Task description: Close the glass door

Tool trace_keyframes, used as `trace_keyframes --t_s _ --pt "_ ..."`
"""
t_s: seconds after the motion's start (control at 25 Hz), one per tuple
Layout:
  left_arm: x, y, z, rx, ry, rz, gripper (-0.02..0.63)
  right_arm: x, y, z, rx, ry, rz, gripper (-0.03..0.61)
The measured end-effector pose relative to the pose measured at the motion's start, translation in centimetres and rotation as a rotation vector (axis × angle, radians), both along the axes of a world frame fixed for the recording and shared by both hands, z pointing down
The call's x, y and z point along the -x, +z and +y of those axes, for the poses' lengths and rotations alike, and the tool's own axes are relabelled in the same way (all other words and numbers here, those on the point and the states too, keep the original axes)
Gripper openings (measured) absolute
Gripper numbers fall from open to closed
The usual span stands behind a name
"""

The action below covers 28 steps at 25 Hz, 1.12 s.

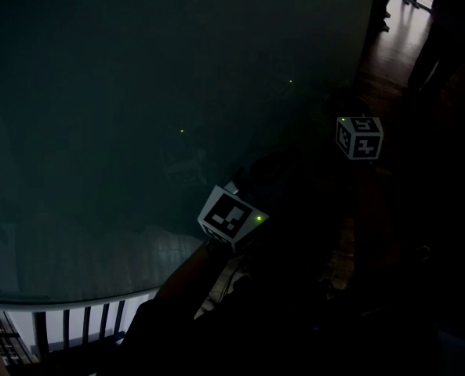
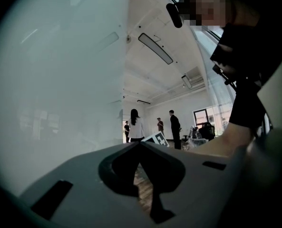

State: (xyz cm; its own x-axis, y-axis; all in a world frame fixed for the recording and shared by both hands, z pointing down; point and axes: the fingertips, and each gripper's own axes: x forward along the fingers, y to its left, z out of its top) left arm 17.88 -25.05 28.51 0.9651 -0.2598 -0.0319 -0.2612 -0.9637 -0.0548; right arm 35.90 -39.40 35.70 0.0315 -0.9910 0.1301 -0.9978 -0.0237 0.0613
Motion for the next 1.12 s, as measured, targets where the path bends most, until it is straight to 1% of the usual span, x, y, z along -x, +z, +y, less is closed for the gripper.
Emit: trace_keyframes --t_s 0.12,0.24,0.36,0.44,0.56,0.72,0.8,0.92,1.12 --pt "-0.2 -0.2 1.7 0.016 0.015 0.001 0.002 -0.7 -0.2 1.9 0.002 0.021 0.000 0.104" --pt "0.1 -0.1 2.9 -0.009 0.040 0.003 0.002 -0.9 -0.2 3.6 0.004 0.044 0.002 0.104" --pt "0.2 -1.2 4.2 0.008 0.058 0.009 0.002 -1.3 -1.0 5.1 0.006 0.065 -0.002 0.104" --pt "-0.1 -1.9 5.6 -0.015 0.079 0.002 0.002 -1.8 -1.9 6.9 0.002 0.084 -0.007 0.103" --pt "-0.4 -1.8 9.5 -0.037 0.107 0.014 0.002 -2.6 -1.8 11.1 -0.007 0.110 -0.007 0.104" --pt "-0.6 -1.7 17.5 -0.055 0.127 0.012 0.002 -3.2 -1.8 19.3 -0.038 0.142 -0.010 0.104" --pt "-0.1 -2.1 20.3 -0.071 0.142 0.011 0.002 -3.1 -2.3 22.3 -0.051 0.162 -0.013 0.104" --pt "1.2 -2.6 22.7 -0.044 0.163 0.028 0.002 -2.2 -2.8 25.0 -0.061 0.195 -0.010 0.103" --pt "1.4 -2.7 23.2 -0.010 0.215 0.038 0.002 -3.2 -2.8 26.4 -0.049 0.261 -0.010 0.103"
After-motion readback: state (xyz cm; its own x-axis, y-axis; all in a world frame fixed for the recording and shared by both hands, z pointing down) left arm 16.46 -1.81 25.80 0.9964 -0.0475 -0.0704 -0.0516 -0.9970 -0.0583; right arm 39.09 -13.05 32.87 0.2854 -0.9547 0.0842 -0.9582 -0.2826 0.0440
